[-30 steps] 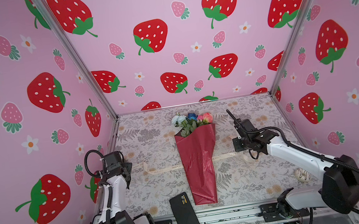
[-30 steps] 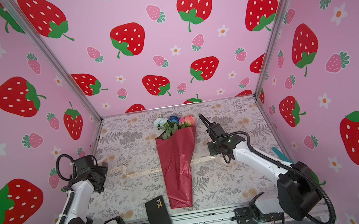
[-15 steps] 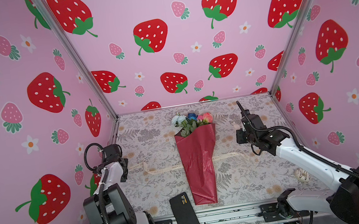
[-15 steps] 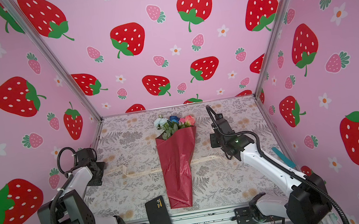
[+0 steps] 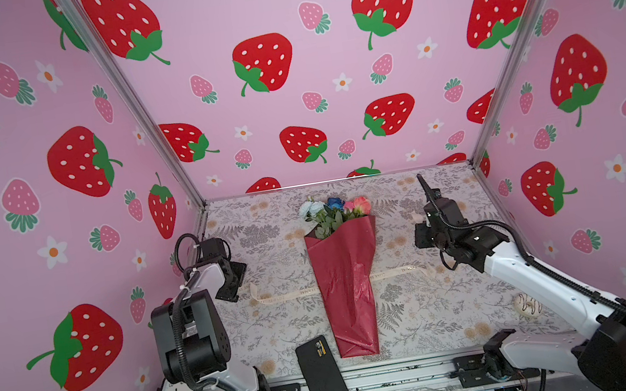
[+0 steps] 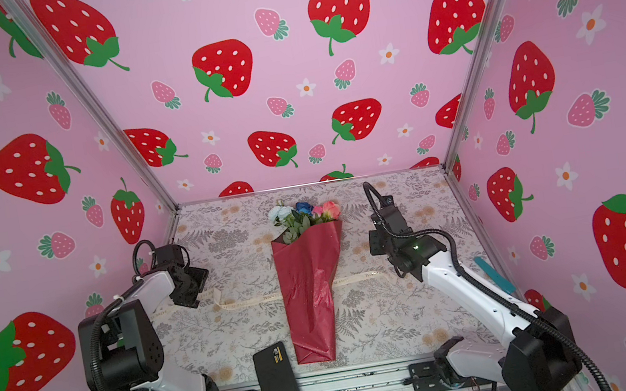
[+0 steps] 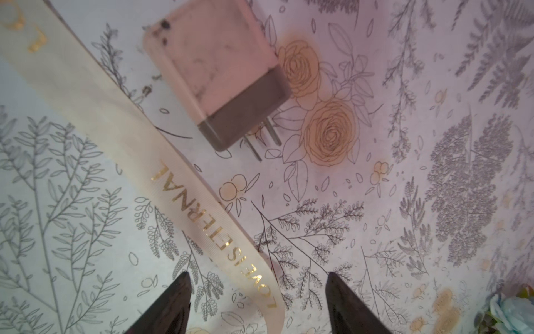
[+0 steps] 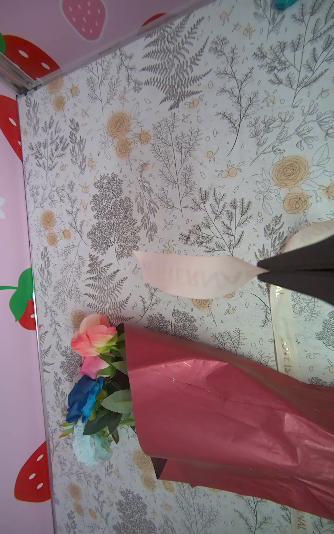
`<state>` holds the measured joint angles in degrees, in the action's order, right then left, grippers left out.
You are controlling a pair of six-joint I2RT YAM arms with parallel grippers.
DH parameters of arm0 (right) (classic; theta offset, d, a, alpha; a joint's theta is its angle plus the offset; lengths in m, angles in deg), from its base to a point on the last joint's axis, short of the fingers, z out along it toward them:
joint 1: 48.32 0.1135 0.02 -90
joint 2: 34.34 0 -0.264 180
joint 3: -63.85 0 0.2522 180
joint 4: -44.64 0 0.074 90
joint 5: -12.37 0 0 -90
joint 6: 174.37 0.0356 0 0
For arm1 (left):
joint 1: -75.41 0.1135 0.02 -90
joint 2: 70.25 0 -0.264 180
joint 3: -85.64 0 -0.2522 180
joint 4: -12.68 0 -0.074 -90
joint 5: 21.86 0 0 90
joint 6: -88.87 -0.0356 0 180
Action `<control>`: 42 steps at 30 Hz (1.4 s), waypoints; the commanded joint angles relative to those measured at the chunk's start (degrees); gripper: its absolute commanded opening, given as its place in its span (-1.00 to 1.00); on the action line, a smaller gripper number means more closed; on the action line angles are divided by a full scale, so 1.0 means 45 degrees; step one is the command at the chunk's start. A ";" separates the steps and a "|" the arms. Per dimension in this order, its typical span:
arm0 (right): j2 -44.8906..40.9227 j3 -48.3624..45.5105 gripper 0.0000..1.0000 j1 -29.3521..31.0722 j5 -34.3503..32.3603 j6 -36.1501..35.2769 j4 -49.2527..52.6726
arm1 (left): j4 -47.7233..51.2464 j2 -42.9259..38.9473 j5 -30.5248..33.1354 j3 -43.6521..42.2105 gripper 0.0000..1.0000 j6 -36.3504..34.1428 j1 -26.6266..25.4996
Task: Tie the bouquet of fake flowers
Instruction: 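Grasp the cream ribbon ends on either side of the bouquet with both grippers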
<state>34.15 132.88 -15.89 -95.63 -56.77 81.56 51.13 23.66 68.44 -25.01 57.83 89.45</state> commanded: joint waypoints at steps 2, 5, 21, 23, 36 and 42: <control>-0.0054 0.0188 -1.00 -0.0145 -0.0791 -0.0152 -0.0165 | 0.0839 0.0641 0.0188 0.0821 0.46 0.0789 -0.0253; 0.0102 0.0238 -1.00 -0.0174 -0.0923 -0.0253 -0.0271 | 0.0920 0.0922 0.0372 0.0834 0.42 0.1292 -0.0343; 0.0030 0.0004 -1.00 -0.0232 -0.1028 -0.0102 -0.0697 | 0.1372 0.2050 0.0638 0.1120 0.14 0.2963 -0.1309; -0.0034 0.0004 -1.00 -0.0232 -0.1021 -0.0065 -0.0752 | 0.1501 0.2052 0.0685 0.1038 0.12 0.3272 -0.1551; -0.0498 0.0103 -1.00 -0.0233 -0.1212 0.0020 -0.0591 | 0.0572 0.2295 0.0050 0.0262 -0.45 0.3854 -0.2184; -0.0905 0.0097 -1.00 -0.0254 -0.1622 0.0098 -0.0538 | 0.0042 0.1982 -0.0137 0.0826 -1.00 0.2889 -0.2656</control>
<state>31.46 132.88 -16.72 -100.75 -57.12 79.00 50.08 31.07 68.90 -21.73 72.95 78.94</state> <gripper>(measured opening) 0.041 0.048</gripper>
